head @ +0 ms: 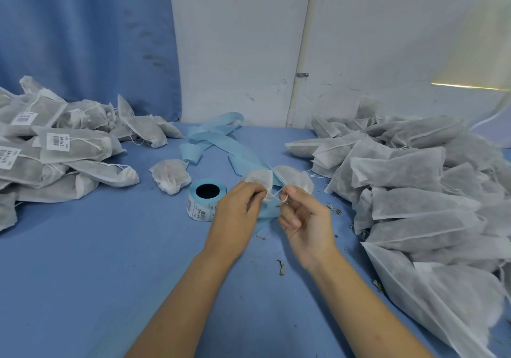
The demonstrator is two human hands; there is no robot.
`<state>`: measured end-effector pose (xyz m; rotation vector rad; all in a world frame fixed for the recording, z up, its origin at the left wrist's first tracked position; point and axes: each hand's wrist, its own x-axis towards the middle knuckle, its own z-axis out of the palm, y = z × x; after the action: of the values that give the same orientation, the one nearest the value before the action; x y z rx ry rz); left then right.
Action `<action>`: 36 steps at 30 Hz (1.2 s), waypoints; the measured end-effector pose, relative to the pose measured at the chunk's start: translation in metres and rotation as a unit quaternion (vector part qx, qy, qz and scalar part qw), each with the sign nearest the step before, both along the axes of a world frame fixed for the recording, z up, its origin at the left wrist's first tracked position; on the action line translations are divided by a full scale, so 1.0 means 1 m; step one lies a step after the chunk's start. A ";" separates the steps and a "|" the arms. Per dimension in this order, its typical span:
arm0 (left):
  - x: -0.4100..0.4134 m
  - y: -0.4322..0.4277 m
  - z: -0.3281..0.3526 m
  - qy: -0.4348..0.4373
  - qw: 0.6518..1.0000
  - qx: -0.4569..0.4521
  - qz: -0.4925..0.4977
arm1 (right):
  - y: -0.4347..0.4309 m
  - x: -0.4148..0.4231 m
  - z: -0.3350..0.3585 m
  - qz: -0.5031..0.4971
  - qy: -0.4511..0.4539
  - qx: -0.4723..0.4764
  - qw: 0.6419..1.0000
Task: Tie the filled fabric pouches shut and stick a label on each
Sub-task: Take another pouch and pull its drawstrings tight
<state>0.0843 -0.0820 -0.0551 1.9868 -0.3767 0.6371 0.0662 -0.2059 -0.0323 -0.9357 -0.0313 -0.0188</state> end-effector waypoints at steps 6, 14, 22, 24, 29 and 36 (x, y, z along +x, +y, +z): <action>-0.001 0.000 0.000 -0.008 1.000 -0.019 -0.003 | -0.001 -0.001 0.002 -0.038 -0.029 -0.011 0.999; -0.003 -0.002 0.000 -0.002 1.000 0.019 -0.009 | 0.000 -0.002 0.004 0.002 -0.022 0.010 1.000; -0.004 -0.002 0.003 -0.099 0.973 0.198 0.063 | 0.003 -0.005 0.011 0.085 -0.019 0.060 0.994; -0.006 -0.003 0.004 -0.100 0.971 0.202 0.076 | 0.003 -0.006 0.012 0.105 -0.027 0.057 0.992; -0.004 -0.001 0.006 -0.080 0.978 0.158 0.110 | 0.003 -0.007 0.014 0.147 -0.033 0.086 0.985; -0.004 0.005 0.005 -0.016 0.995 -0.003 0.098 | -0.001 -0.004 0.013 0.112 -0.018 0.119 0.986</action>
<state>0.0806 -0.0767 -0.0503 2.0244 -0.1987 0.7940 0.0622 -0.2068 -0.0198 -0.6895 -0.1643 0.1670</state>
